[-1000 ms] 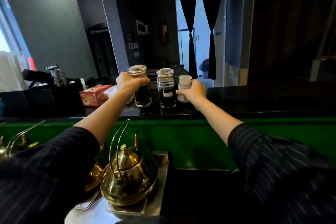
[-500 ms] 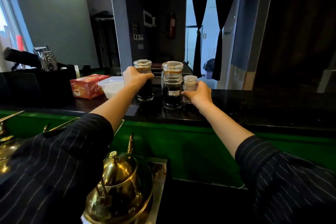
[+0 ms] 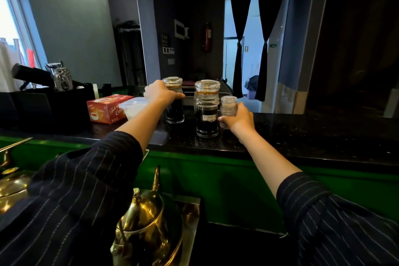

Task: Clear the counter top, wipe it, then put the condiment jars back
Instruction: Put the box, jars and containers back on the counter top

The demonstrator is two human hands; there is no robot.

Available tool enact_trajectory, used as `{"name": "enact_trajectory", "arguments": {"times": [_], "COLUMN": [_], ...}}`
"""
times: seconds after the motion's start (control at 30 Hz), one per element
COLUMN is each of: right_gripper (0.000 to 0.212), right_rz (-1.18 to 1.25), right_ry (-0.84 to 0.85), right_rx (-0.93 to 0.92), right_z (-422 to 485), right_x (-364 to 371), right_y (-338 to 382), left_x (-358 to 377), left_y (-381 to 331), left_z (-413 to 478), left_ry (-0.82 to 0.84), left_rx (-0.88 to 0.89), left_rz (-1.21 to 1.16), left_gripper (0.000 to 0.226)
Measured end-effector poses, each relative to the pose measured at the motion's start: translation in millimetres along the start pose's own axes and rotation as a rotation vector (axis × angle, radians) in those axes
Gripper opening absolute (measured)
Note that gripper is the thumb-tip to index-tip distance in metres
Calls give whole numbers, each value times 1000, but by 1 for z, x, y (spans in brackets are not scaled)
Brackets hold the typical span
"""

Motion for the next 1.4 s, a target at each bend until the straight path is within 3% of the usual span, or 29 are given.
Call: {"name": "enact_trajectory", "arguments": {"times": [0.37, 0.6, 0.7, 0.87, 1.0, 1.27, 1.4], "right_gripper": [46, 72, 82, 83, 71, 82, 100], "right_rz": [-18, -120, -177, -178, -207, -344, -293], "right_ry": [-8, 116, 212, 364, 402, 624, 707], "right_rx": [58, 126, 105, -14, -138, 33, 224], "right_z": [2, -27, -55, -109, -157, -266, -333], "right_x": [1, -17, -34, -76, -120, -179, -203], "right_y": [-5, 1, 7, 8, -1, -138, -225], "left_x": [-8, -1, 2, 4, 29, 110, 165], "left_y": [-6, -3, 1, -19, -33, -12, 26], "left_z": [-33, -91, -130, -214, -286, -438, -516], "left_ry": [-174, -29, 27, 37, 116, 396, 627], "left_rx": [-42, -44, -73, -10, 60, 136, 81], "left_rz": [41, 15, -6, -106, -182, -247, -155], "left_gripper": [63, 41, 46, 44, 49, 48, 66]}}
Point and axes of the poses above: each hand's wrist, its own z-axis towards the middle knuckle, its own x-axis out of the palm, y = z × x, the point moved 8 cm from there along z, towards the middle knuckle, and after that the axes turned 3 degrees about -x, right-handed, at the moved point
